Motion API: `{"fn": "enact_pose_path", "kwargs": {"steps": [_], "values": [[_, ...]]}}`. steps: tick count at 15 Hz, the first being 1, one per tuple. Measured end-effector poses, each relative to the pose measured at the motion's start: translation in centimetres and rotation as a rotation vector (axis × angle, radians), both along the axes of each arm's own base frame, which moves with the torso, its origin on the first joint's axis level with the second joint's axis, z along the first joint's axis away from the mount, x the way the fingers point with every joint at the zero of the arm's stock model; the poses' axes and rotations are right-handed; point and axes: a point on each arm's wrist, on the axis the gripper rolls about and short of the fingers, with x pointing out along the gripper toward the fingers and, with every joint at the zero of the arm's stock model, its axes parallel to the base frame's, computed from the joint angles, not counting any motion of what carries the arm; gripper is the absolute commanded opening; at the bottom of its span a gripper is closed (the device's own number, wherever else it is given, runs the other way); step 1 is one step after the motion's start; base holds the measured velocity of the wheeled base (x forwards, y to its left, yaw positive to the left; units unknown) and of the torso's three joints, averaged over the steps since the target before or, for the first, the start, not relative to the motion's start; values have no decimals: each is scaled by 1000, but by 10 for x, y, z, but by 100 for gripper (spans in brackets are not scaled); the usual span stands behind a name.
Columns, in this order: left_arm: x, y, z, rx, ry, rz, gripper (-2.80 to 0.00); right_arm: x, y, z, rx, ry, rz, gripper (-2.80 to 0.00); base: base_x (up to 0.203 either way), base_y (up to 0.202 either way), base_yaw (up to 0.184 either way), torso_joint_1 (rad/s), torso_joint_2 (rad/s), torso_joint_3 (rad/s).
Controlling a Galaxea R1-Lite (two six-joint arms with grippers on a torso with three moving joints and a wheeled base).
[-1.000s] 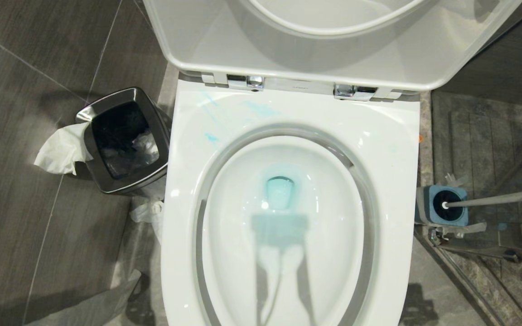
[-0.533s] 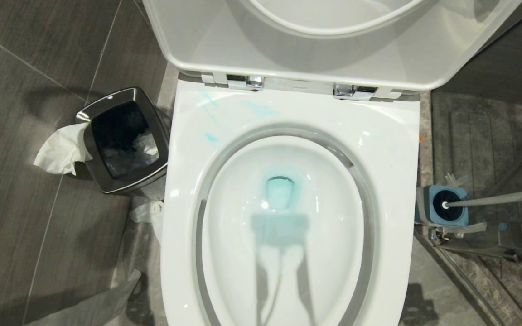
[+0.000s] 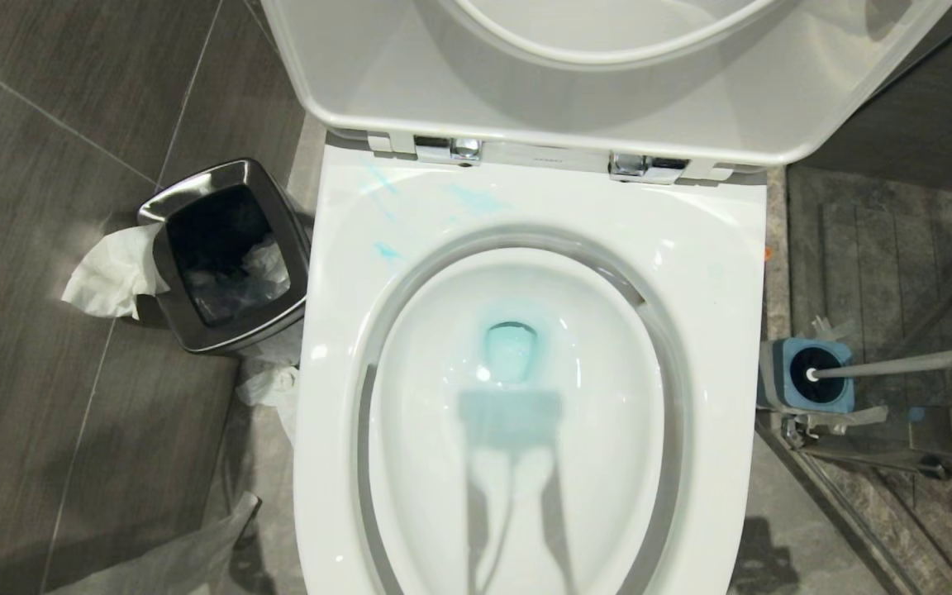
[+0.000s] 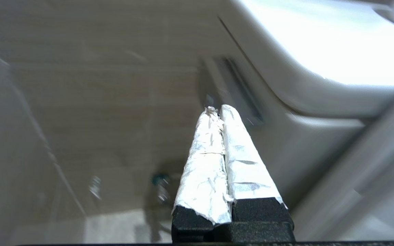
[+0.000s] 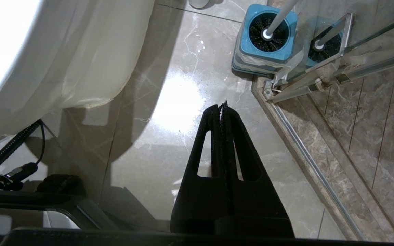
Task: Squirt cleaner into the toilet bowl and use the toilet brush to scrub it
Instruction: Flush the toilet
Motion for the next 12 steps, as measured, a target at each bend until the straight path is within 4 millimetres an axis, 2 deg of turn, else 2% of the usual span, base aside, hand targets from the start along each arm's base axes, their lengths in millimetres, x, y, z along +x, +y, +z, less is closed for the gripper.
{"fn": "enact_pose_path", "kwargs": {"steps": [3,8,12], "values": [[-4,-6,-4,13,24,-42,-280,0,0,0,0,0,0,-280,0,0,0,0,0,0],[1,-12,-3,24,2,-40,-280,0,0,0,0,0,0,-280,0,0,0,0,0,0],[12,-17,7,-49,-151,-15,-280,0,0,0,0,0,0,-280,0,0,0,0,0,0]]}}
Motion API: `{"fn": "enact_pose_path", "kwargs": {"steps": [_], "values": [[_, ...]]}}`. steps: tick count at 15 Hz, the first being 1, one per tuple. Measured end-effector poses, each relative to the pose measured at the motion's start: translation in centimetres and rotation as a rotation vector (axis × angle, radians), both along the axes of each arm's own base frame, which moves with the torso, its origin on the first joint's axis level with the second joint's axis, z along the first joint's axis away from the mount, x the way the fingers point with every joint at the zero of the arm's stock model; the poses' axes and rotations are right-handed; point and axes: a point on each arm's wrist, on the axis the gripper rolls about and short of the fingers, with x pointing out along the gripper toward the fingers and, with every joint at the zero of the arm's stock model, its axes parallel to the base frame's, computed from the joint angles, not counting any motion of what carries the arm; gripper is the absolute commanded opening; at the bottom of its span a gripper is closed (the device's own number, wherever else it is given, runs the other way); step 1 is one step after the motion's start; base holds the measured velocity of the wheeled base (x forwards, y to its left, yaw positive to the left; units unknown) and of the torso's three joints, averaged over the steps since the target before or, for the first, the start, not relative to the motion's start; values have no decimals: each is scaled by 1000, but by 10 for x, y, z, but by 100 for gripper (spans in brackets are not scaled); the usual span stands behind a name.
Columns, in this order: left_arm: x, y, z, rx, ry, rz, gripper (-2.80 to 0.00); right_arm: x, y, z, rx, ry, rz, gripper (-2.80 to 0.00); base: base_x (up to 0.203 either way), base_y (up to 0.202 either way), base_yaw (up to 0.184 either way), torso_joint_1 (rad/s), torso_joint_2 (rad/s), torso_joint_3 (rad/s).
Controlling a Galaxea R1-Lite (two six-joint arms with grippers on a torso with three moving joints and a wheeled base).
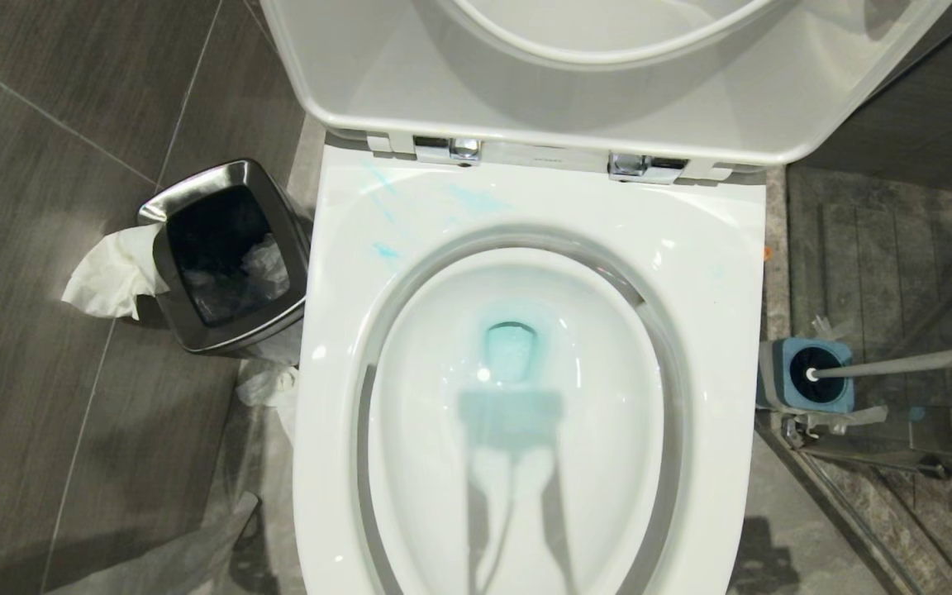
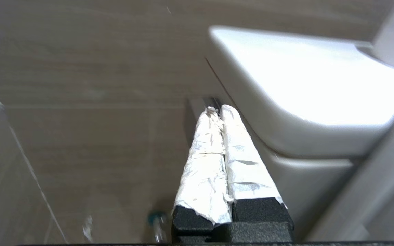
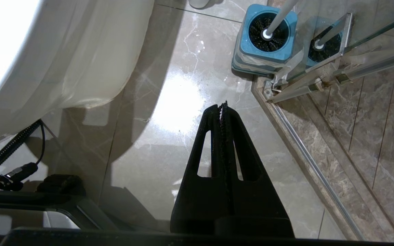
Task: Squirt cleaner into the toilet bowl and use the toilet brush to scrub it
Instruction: Flush the toilet
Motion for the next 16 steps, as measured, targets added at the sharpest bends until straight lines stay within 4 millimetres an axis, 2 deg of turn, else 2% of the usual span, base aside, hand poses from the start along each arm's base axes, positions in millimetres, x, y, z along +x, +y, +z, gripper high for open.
{"fn": "enact_pose_path", "kwargs": {"steps": [2,16], "values": [[7,-3,0,-24,-28,9,-280,0,0,0,0,0,0,-280,0,0,0,0,0,0],[56,-29,-28,37,77,-9,-280,0,0,0,0,0,0,-280,0,0,0,0,0,0]]}}
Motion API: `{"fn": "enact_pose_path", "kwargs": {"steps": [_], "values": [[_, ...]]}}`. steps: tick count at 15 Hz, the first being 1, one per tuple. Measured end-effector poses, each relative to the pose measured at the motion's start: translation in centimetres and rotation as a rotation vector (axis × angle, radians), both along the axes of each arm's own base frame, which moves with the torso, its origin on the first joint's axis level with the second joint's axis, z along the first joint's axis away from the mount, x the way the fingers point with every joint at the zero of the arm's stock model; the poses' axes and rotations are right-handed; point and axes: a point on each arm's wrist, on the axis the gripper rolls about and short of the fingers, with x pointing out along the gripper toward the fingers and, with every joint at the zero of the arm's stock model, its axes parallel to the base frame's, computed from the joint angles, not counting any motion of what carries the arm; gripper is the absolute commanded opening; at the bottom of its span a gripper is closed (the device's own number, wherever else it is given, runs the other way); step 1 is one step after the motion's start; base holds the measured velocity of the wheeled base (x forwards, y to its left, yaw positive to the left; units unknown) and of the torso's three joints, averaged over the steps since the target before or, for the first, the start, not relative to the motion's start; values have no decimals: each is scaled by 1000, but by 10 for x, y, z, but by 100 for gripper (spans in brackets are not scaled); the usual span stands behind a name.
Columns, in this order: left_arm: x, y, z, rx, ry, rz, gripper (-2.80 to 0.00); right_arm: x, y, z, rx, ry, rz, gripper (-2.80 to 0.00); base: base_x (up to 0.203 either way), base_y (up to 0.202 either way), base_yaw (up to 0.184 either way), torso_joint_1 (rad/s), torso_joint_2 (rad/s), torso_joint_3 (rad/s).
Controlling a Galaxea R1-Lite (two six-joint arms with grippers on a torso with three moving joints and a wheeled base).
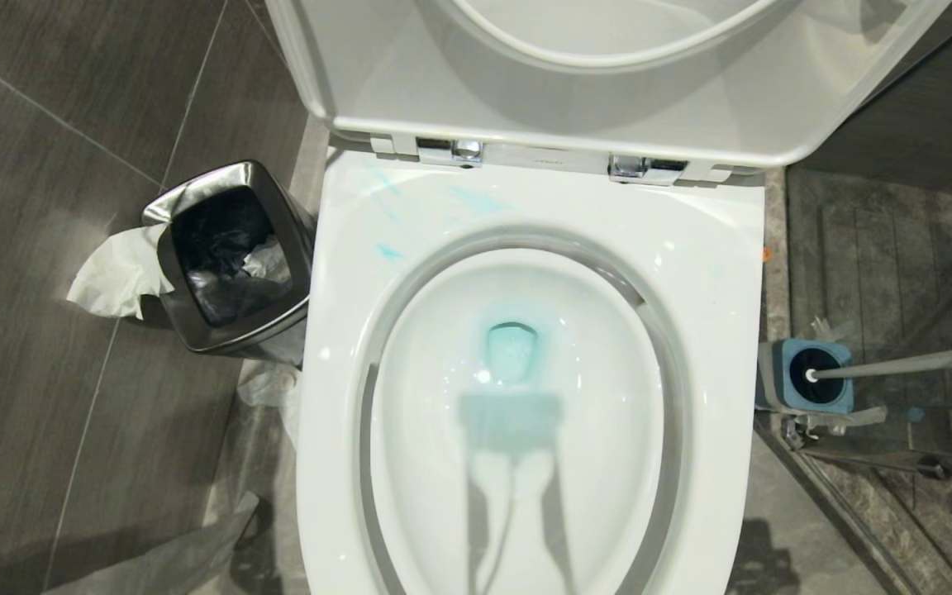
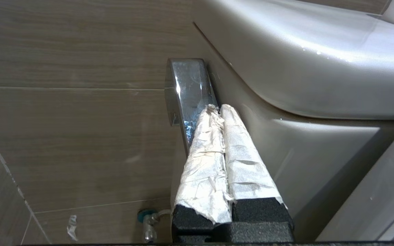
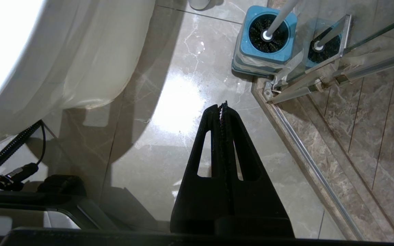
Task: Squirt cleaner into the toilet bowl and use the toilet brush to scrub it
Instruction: Flush the toilet
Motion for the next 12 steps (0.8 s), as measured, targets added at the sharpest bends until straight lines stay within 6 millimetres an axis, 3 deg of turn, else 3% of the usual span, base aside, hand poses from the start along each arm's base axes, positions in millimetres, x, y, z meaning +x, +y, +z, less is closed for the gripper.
{"fn": "enact_pose_path", "kwargs": {"steps": [5,12], "values": [[18,-8,4,-9,-28,9,-280,0,0,0,0,0,0,-280,0,0,0,0,0,0],[41,-19,-23,27,56,16,-280,0,0,0,0,0,0,-280,0,0,0,0,0,0]]}}
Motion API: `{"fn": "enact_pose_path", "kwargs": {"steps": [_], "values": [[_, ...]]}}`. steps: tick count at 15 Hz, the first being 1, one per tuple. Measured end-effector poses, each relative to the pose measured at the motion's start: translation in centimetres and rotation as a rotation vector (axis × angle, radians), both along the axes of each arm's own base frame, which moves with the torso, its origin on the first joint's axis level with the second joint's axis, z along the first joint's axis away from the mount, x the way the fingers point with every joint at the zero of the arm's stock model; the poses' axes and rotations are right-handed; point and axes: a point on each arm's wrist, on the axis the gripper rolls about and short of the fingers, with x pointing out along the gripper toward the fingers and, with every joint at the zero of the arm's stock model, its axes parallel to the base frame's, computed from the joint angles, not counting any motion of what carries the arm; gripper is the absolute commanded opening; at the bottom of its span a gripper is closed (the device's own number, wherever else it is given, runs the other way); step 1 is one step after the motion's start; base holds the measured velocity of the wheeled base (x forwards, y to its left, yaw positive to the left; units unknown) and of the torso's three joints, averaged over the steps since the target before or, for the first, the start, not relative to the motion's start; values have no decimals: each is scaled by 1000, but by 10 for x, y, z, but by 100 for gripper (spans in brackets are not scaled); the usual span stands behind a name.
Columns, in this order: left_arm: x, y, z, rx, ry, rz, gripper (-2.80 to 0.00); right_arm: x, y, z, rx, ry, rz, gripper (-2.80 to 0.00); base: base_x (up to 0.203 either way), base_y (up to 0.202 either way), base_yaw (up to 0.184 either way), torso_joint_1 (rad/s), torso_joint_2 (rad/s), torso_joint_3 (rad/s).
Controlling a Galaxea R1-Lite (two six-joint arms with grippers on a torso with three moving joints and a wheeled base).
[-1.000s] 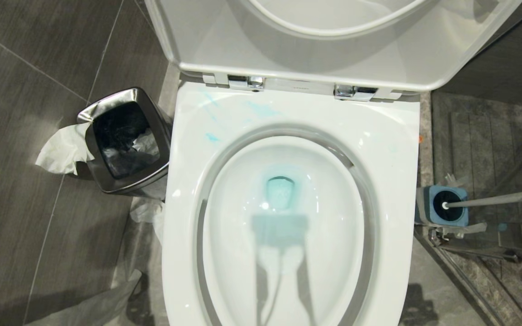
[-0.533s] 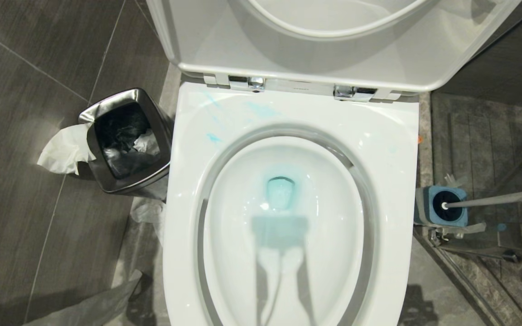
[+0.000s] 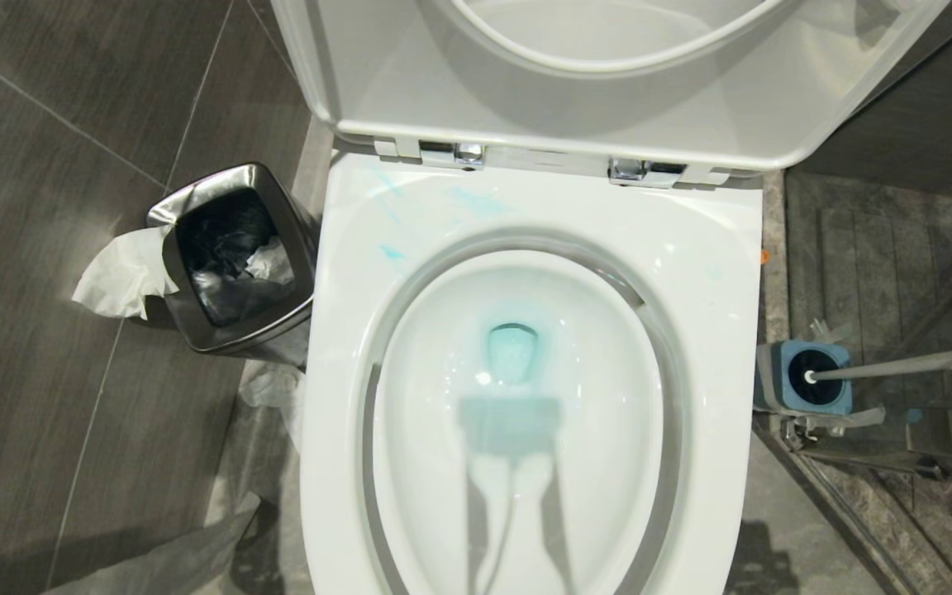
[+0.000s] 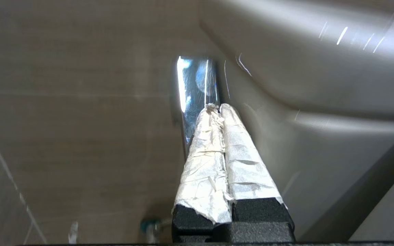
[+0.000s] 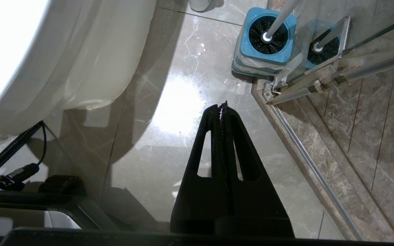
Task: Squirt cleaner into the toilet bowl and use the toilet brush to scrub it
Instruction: Flush the toilet
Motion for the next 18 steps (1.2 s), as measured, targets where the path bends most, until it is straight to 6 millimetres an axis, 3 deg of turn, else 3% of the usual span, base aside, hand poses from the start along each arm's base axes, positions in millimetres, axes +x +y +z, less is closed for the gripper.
{"fn": "enact_pose_path", "kwargs": {"steps": [18], "values": [[1,0,-8,8,25,13,-280,0,0,0,0,0,-1,-280,0,0,0,0,0,0]]}}
